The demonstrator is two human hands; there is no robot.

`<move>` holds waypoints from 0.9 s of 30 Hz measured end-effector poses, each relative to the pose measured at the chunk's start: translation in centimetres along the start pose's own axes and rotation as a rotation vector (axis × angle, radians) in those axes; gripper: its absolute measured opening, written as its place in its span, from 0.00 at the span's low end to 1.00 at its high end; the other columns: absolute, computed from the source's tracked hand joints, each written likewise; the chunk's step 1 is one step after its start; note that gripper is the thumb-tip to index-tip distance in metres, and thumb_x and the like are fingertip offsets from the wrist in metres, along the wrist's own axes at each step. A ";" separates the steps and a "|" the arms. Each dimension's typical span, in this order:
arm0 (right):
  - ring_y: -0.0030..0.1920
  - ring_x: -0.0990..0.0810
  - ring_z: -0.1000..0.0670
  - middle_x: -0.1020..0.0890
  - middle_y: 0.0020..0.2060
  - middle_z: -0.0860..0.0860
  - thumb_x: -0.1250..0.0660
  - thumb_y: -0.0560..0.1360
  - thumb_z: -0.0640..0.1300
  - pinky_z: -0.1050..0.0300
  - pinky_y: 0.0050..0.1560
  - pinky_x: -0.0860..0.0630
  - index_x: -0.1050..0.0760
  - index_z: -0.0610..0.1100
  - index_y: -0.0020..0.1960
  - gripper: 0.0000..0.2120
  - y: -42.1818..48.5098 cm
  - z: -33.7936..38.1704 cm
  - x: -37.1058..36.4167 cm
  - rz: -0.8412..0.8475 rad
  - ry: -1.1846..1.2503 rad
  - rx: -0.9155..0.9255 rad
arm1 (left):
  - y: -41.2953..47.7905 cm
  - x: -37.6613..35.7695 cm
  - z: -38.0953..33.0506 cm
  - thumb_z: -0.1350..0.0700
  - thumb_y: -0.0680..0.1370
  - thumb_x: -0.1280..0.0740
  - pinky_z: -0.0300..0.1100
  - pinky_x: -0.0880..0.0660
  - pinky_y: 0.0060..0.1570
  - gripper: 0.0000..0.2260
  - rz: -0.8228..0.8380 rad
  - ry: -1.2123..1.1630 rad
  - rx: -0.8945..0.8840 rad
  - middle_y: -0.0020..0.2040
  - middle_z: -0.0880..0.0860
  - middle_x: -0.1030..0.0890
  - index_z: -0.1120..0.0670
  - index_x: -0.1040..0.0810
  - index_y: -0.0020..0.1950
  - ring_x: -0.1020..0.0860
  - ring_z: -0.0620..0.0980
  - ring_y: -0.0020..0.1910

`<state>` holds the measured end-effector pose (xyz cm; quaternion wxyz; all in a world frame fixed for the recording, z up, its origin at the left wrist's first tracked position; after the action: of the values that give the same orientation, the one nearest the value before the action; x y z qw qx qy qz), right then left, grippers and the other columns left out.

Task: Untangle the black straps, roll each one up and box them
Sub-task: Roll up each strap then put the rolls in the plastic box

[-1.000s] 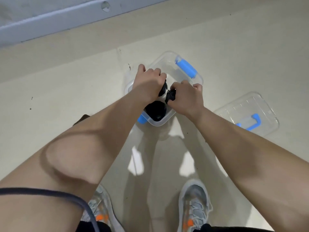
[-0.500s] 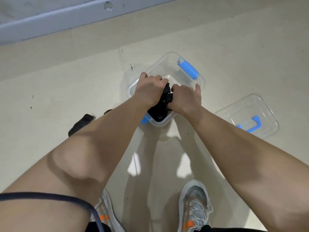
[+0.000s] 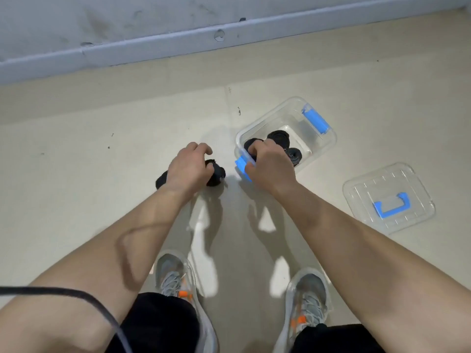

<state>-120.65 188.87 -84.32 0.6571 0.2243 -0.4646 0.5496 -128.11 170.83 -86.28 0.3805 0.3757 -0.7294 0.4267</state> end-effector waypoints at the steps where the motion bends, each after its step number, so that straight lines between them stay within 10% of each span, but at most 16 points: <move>1: 0.57 0.25 0.42 0.24 0.57 0.44 0.33 0.76 0.42 0.52 0.52 0.28 0.24 0.42 0.62 0.16 -0.3 1.6 -0.8 0.020 0.049 0.042 | -0.9 0.1 1.9 0.54 0.79 0.36 0.52 0.26 0.60 0.18 0.006 0.008 0.050 0.65 0.52 0.26 0.50 0.27 0.69 0.27 0.55 0.65; 13: 0.67 0.32 0.36 0.48 0.78 0.46 0.29 0.71 0.44 0.51 0.54 0.28 0.53 0.50 0.81 0.47 1.9 6.7 -13.3 0.366 -0.123 -0.029 | -2.6 -3.7 13.3 0.49 0.69 0.26 0.51 0.27 0.53 0.45 0.083 -0.038 0.356 0.73 0.50 0.36 0.51 0.48 0.80 0.38 0.60 0.70; 21: 0.63 0.28 0.37 0.32 0.65 0.44 0.31 0.75 0.46 0.45 0.60 0.25 0.32 0.46 0.69 0.24 4.7 6.3 -16.5 0.395 0.026 -0.031 | 0.1 -5.8 13.7 0.52 0.67 0.25 0.50 0.22 0.48 0.31 0.069 -0.133 0.247 0.66 0.49 0.29 0.46 0.31 0.68 0.23 0.58 0.57; 27: 0.58 0.25 0.44 0.30 0.64 0.47 0.27 0.69 0.42 0.49 0.59 0.24 0.32 0.49 0.71 0.31 3.6 6.6 -12.3 0.330 0.253 -0.025 | -0.6 -2.8 12.8 0.52 0.70 0.26 0.47 0.26 0.47 0.25 -0.025 -0.180 0.232 0.63 0.48 0.27 0.47 0.30 0.65 0.22 0.57 0.53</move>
<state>-125.99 178.33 -92.60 0.6140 0.0660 -0.4158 0.6677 -129.37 159.58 -92.98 0.2729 0.4627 -0.7017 0.4681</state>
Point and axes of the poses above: each hand's wrist, its own y-axis towards the middle knuckle, its own x-axis out of the back of the hand, z = x × y, the point moved 9 cm from there along y, towards the middle knuckle
